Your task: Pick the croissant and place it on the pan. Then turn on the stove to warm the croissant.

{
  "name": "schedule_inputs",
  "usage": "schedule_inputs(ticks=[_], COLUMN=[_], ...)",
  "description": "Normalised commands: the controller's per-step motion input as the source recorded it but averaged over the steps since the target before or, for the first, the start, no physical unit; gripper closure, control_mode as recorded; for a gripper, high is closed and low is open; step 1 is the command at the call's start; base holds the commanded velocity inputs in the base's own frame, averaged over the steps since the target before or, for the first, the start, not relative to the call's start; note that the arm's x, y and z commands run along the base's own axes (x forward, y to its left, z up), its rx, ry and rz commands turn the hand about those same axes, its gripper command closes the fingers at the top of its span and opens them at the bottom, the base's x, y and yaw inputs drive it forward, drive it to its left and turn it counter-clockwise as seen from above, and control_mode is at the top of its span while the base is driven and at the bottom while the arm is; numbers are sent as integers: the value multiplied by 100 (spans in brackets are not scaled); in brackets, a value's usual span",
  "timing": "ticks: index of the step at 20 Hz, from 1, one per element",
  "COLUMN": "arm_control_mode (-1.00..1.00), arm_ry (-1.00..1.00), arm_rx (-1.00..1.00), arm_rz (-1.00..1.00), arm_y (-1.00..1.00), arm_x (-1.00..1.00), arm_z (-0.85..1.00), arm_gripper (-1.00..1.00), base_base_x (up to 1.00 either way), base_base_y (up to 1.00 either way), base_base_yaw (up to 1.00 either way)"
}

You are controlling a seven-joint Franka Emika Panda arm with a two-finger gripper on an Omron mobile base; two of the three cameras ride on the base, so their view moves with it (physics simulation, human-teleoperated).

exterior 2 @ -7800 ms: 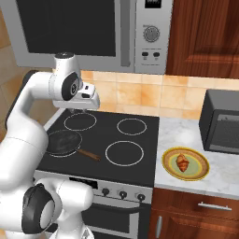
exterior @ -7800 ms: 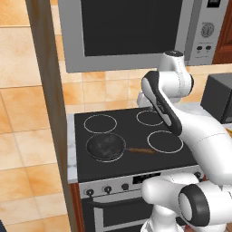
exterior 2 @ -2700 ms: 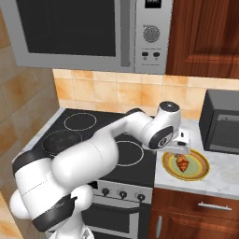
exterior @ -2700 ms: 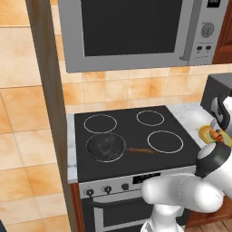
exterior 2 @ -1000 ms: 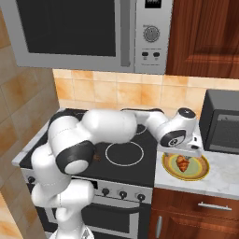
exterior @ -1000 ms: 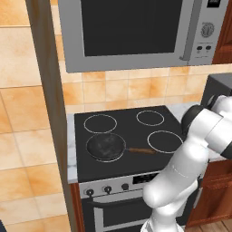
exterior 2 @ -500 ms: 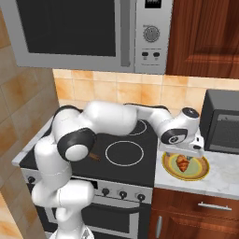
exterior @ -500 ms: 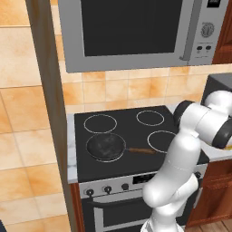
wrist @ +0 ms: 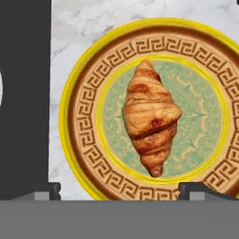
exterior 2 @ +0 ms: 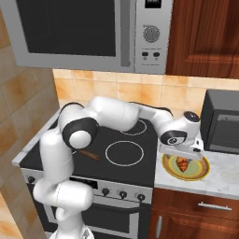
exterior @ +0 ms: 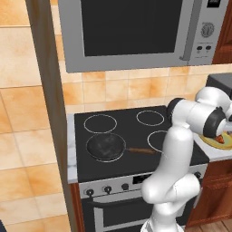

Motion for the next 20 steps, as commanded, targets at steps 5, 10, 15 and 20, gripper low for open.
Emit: schedule_inputs(ticks=[5, 10, 15, 20], arm_control_mode=[-100, -100, -100, -100], arm_ry=[0, 0, 0, 0], arm_rx=[3, 4, 2, 1], arm_rz=[4, 5, 5, 5], arm_y=[-12, -14, -6, -6], arm_x=[9, 18, 23, 21], arm_z=[-11, -8, -13, -24], arm_gripper=[-100, -100, -100, -100], base_base_x=[0, 0, 0, 0], base_base_y=[0, 0, 0, 0], base_base_yaw=[0, 0, 0, 0])
